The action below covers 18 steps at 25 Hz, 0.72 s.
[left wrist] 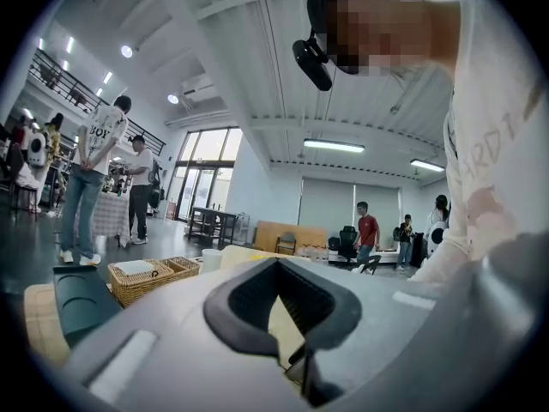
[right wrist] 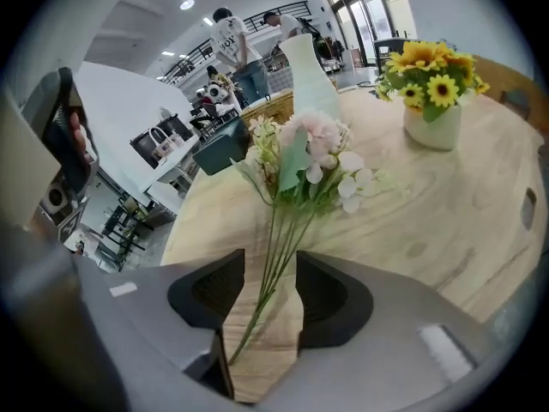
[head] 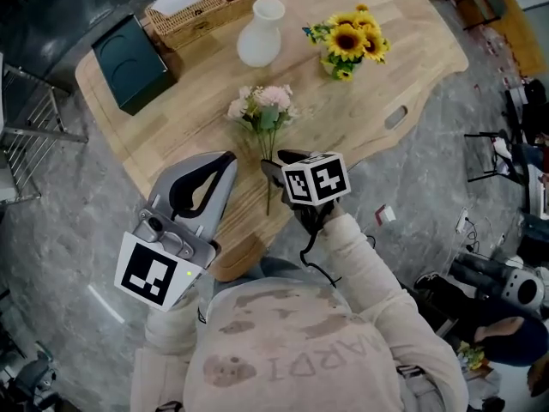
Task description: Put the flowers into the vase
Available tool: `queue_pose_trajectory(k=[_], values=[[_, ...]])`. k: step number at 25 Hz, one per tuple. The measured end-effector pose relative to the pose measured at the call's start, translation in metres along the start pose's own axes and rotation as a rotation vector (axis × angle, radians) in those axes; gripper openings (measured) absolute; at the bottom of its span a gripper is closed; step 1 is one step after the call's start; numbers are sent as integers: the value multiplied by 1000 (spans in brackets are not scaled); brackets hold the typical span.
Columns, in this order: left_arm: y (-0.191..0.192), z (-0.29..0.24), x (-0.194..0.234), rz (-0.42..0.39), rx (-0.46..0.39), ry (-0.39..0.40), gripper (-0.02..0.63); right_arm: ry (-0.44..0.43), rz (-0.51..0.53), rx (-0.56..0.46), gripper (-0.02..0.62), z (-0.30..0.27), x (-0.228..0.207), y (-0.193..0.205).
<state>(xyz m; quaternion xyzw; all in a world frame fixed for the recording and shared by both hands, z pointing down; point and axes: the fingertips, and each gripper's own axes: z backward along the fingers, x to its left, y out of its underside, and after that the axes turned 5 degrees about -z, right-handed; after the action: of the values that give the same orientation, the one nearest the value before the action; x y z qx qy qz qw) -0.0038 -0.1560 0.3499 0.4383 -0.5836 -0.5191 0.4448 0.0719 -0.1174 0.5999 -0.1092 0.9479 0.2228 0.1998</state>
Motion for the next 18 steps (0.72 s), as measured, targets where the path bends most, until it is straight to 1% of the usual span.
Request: queue_pose_trajectory(k=[2,6,8,9,11,16,18], values=[[2,0,6,14,0,-5,0,17,-16,24,220,-8,-2,-2],[7,-2,14,23,3,-17,0,44,-26,63,219,-23,-5,-2],[9,-3,17,27,6,-19,0,51,-36,77,190,-28,-6,0],[10,-3,18,30,8,-21,0,54,-44,83,156,-30,-7,0],[13,-2,21,36,12,-23,0,59,-68,89,120,-32,-9,1],[14,-2,28,52,7,-30,0,36,-126,69,55,-31,-8,-3],[16,-1,30,58,3,-29,0,23,-129,51,47,-29,-5,-7]])
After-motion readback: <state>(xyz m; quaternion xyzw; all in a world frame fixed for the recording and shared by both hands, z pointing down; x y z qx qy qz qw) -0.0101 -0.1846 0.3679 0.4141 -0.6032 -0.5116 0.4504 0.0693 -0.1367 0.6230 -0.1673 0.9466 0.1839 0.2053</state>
